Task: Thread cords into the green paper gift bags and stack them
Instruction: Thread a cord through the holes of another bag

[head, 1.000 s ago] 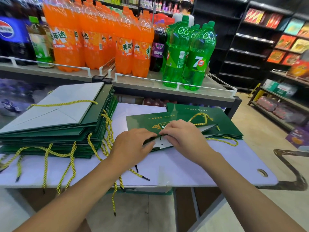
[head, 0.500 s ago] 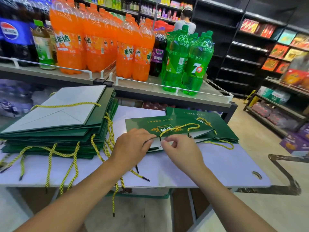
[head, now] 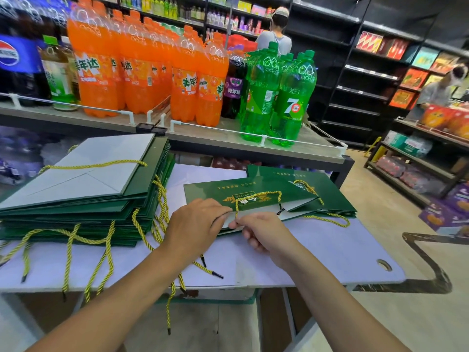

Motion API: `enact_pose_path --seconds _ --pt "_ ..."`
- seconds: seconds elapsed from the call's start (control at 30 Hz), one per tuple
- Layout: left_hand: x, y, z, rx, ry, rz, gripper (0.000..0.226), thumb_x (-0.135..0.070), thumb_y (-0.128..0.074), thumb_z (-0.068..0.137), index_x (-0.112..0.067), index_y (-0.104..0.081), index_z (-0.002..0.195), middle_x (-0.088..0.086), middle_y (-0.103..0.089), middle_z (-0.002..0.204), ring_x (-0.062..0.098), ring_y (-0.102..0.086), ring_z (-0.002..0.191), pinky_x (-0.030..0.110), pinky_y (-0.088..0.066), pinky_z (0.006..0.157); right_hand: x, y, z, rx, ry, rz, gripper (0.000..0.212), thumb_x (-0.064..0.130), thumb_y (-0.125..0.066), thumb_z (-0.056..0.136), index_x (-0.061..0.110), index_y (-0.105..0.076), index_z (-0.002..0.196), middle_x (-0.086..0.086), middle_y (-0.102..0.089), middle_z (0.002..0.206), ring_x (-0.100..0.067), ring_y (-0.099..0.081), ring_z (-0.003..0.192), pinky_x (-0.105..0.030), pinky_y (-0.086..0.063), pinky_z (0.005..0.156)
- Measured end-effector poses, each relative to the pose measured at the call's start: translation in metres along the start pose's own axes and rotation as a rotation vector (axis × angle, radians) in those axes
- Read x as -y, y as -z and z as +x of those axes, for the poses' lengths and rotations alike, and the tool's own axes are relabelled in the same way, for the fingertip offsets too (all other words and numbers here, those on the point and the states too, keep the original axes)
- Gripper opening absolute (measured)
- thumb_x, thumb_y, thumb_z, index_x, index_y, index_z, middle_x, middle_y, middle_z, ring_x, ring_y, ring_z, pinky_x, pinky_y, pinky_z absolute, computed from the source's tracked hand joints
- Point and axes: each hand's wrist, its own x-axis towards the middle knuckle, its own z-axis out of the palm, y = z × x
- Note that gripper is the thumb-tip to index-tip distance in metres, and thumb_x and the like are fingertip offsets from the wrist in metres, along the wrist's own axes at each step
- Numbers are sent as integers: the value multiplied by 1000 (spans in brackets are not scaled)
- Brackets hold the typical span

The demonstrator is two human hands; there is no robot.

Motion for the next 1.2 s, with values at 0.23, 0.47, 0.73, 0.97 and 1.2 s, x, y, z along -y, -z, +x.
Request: enact_pose_path --seconds 0.23,0.47,0.73,0.97,1.2 --pt "-9 13 3 175 41 -33 48 -48 -37 77 -39 -76 103 -22 -67 109 9 -56 100 34 -46 82 24 34 13 -238 483 -784 40 50 -59 99 20 -73 76 8 -53 53 -10 -47 51 -27 -36 53" --pt "-2 1 4 497 166 130 61 -52 -11 107 -29 -21 163 -7 -7 172 15 2 159 46 -7 128 32 59 82 85 414 -1384 43 43 -65 99 31 -59 140 0 -52 145 -25 -46 135 -52 -42 110" --pt "-3 4 5 673 78 169 71 -65 -5 102 -32 0 164 -15 6 171 7 10 157 49 3 128 57 53 100 87 416 -831 15 24 -45 109 14 -56 105 1 -69 88 -14 -66 73 -27 -50 61" --pt "2 1 5 696 25 183 74 -71 -6 100 -35 1 164 -18 7 170 5 13 156 48 4 128 69 47 113 -12 440 -868 41 42 -54 102 12 -61 75 1 -53 63 -16 -47 55 -30 -39 57" --pt "5 -1 6 707 -6 198 78 -75 -13 98 -36 0 164 -18 6 170 4 12 156 47 4 128 38 35 130 -154 471 -1369 62 57 -35 104 17 -44 57 0 -48 54 -24 -52 54 -28 -38 52"
